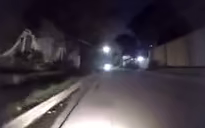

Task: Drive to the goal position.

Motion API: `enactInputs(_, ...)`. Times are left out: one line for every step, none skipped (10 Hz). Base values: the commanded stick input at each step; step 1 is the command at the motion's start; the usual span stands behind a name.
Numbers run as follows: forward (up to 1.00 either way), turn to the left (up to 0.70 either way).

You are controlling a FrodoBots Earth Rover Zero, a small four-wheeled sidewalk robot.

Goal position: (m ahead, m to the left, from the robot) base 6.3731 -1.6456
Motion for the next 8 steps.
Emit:
enactInputs(0.7,-0.17)
enactInputs(0.7,-0.35)
enactInputs(0.7,-0.35)
enactInputs(0.7,-0.35)
enactInputs(0.7,-0.35)
enactInputs(0.7,-0.35)
enactInputs(0.7,-0.35)
enactInputs(0.7,-0.35)
